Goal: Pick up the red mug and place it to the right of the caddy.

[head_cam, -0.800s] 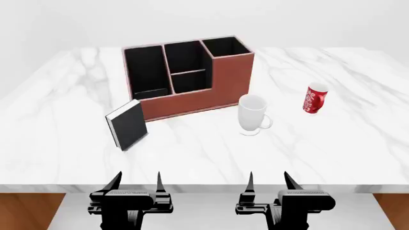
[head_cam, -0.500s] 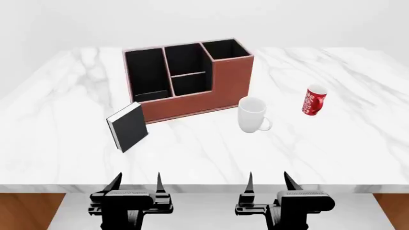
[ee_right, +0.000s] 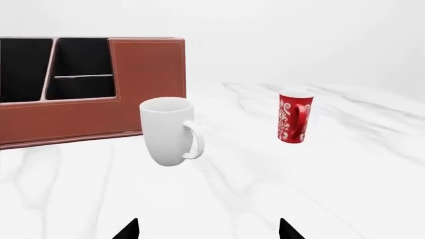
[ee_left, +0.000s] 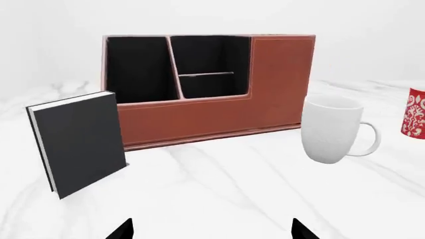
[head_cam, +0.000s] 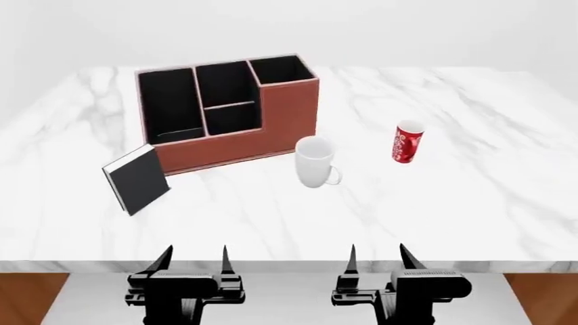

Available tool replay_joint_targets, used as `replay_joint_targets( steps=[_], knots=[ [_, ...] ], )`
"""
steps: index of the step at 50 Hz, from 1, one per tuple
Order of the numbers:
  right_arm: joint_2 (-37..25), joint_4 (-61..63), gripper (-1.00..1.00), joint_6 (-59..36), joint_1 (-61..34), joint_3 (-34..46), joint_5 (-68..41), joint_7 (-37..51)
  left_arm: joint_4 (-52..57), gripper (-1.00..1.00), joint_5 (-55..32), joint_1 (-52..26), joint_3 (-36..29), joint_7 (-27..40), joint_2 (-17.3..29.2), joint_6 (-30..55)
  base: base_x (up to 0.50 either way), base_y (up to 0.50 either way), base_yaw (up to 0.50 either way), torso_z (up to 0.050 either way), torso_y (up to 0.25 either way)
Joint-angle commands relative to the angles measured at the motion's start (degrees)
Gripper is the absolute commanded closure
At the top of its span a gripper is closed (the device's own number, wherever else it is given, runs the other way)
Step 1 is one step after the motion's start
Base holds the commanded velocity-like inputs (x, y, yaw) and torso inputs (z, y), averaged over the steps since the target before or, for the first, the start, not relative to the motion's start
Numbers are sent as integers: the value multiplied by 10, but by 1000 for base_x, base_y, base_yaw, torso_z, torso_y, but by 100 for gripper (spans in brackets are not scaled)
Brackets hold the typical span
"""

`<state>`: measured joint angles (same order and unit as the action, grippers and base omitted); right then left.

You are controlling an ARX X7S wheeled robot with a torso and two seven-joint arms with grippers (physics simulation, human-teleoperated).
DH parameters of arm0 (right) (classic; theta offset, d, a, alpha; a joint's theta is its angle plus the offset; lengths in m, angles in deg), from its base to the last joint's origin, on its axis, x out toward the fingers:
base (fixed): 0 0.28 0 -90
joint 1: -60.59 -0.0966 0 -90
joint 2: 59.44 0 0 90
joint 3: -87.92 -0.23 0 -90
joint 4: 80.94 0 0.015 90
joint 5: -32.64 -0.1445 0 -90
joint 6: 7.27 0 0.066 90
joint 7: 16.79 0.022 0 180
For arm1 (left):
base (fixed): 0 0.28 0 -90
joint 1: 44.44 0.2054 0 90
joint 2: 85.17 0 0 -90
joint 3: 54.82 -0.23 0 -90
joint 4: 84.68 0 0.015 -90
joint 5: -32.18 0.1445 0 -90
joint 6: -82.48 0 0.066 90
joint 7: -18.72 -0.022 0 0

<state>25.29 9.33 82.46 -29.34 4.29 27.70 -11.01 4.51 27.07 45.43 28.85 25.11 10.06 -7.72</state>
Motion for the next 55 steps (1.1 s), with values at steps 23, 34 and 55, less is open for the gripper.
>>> replay_joint_targets(
  steps=[23, 34, 55],
  knots=[
    [-10, 4, -100, -15, -6, 9, -18, 10, 4, -100, -9, -4, -13, 6, 10, 4, 0, -500, 0, 0, 0],
    [-16, 29, -100, -53, -12, 15, -30, 19, 75, -100, -2, -2, -19, 34, 20, 72, 0, -364, 0, 0, 0],
    [-18, 278, -100, -368, -148, -23, -99, 84, 578, -100, -88, -376, 14, 64, 71, 798, 95, 0, 0, 0, 0]
  ],
)
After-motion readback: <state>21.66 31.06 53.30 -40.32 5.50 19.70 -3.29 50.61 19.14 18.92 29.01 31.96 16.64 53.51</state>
